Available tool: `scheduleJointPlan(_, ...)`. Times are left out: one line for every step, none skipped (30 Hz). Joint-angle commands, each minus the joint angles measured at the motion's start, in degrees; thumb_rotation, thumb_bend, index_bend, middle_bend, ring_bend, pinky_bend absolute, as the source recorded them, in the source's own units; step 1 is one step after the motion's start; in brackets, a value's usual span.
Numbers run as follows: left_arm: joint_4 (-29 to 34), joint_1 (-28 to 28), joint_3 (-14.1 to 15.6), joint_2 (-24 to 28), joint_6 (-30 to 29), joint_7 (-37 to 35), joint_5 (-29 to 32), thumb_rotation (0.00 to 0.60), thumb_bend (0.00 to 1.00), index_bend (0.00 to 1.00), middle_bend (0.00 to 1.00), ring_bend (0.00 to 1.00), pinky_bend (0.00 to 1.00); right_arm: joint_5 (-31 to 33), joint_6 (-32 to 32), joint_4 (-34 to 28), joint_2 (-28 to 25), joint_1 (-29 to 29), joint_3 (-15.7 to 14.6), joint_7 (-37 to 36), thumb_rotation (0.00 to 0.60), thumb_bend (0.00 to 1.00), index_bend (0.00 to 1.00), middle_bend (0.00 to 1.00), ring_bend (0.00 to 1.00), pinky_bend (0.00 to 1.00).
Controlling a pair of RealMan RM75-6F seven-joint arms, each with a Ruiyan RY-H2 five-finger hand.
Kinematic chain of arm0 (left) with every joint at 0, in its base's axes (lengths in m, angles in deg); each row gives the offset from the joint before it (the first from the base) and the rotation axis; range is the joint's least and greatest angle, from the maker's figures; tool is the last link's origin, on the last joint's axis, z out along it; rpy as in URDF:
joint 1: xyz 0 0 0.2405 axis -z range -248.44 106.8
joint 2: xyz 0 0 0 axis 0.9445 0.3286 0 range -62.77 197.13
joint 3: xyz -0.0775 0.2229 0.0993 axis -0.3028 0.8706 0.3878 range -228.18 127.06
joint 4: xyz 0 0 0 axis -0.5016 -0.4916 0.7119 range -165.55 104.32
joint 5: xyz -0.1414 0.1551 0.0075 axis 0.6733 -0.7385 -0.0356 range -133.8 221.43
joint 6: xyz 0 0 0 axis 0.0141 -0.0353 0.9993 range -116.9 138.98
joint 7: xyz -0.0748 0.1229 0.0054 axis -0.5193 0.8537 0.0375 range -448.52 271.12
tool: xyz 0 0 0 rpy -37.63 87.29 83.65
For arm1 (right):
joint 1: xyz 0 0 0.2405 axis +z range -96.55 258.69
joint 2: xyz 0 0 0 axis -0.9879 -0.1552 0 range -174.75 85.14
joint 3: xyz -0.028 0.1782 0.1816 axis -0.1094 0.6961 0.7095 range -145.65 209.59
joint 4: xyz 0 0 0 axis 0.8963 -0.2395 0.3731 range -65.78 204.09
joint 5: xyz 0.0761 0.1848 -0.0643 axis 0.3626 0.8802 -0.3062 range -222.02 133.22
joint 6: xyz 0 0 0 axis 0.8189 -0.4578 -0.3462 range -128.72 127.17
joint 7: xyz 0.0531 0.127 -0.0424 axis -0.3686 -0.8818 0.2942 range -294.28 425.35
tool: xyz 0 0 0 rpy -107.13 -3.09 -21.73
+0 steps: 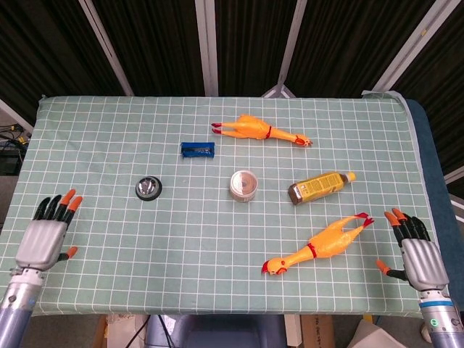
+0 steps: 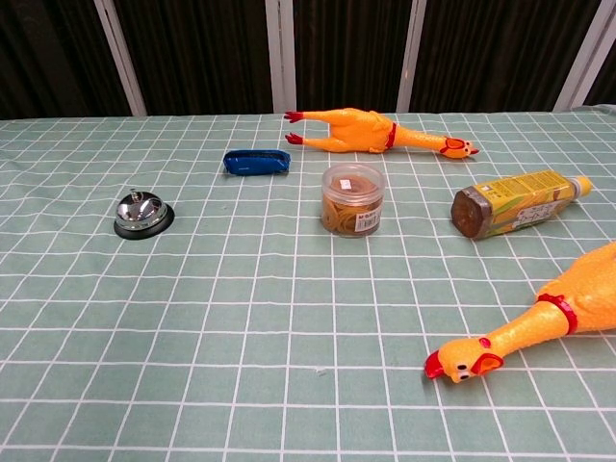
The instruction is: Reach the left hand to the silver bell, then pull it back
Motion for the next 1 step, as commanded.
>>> scheduleJointPlan(-1.9, -4.1, 2.9, 1.4, -4.1, -4.2, -4.3, 0.600, 0.14, 0.00, 0.00, 0.00, 0.00, -0.1, 0.1, 0.0, 0.0, 0.0, 0.0, 0.2, 0.600, 0.25, 0.00, 0.00, 0.00, 0.00)
